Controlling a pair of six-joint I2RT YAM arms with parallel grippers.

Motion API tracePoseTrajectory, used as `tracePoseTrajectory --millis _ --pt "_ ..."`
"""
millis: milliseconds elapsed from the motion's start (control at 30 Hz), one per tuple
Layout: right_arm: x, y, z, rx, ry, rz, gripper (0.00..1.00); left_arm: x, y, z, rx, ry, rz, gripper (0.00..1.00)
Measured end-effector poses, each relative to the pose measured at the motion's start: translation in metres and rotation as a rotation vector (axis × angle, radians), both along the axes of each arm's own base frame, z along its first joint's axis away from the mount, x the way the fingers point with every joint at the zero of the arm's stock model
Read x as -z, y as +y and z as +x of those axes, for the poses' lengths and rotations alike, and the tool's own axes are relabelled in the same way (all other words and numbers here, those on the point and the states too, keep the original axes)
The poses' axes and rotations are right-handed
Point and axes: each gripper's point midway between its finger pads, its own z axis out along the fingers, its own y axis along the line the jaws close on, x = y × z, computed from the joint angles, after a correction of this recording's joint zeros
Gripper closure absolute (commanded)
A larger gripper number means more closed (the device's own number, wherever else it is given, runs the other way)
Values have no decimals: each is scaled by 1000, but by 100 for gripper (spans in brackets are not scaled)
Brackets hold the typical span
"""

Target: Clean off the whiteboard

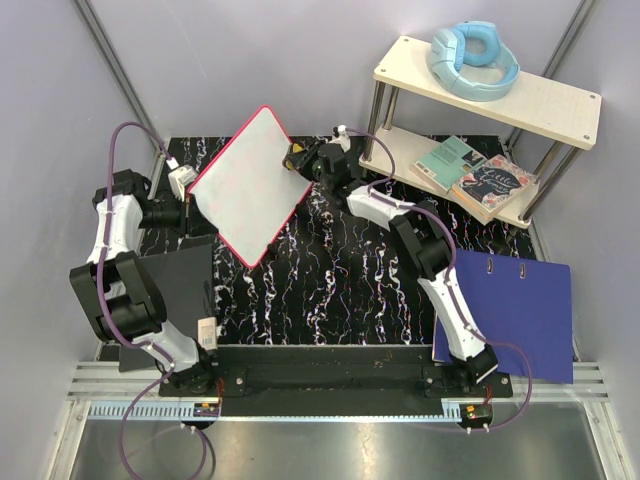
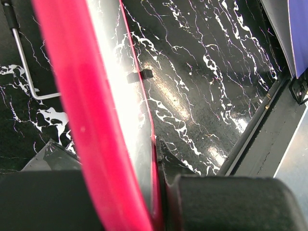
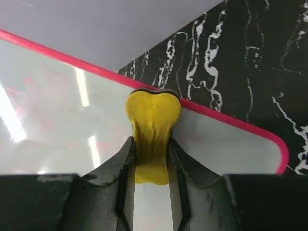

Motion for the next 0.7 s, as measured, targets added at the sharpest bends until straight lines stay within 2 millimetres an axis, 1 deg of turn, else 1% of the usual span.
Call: tracePoseTrajectory --millis 67,200,533,700 --pt "9 -5 1 9 35 10 100 0 0 0 2 -1 0 100" --pt "17 -11 0 -2 94 52 100 -1 0 -1 8 -9 8 100" --pt "24 -16 1 -42 160 139 100 -1 -3 -3 19 -17 15 100" --pt "47 -30 -1 -33 221 133 100 -2 -3 -4 29 -28 27 100"
